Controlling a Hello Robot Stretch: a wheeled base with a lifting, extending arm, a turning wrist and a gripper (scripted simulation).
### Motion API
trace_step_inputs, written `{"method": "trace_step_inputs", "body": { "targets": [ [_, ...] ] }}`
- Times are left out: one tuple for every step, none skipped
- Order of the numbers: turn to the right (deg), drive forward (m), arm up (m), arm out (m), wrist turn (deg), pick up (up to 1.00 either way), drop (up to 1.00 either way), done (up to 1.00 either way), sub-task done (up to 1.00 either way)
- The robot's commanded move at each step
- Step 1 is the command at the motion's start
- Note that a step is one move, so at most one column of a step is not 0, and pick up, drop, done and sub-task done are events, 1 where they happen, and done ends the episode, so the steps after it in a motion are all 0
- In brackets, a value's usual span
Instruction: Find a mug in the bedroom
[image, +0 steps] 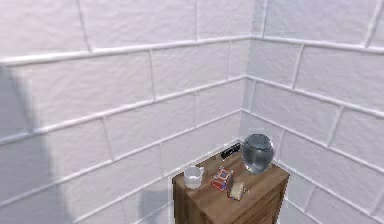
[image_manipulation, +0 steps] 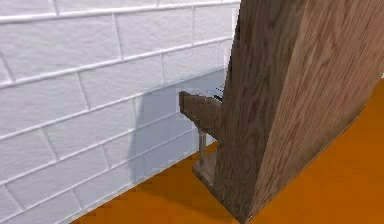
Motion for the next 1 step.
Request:
{"method": "trace_step_inputs", "body": {
  "targets": [
    [0.0, 0.00, 0.00, 0.00, 0.0, 0.00, 0.00, 1.00, 0.00]
  ]
}}
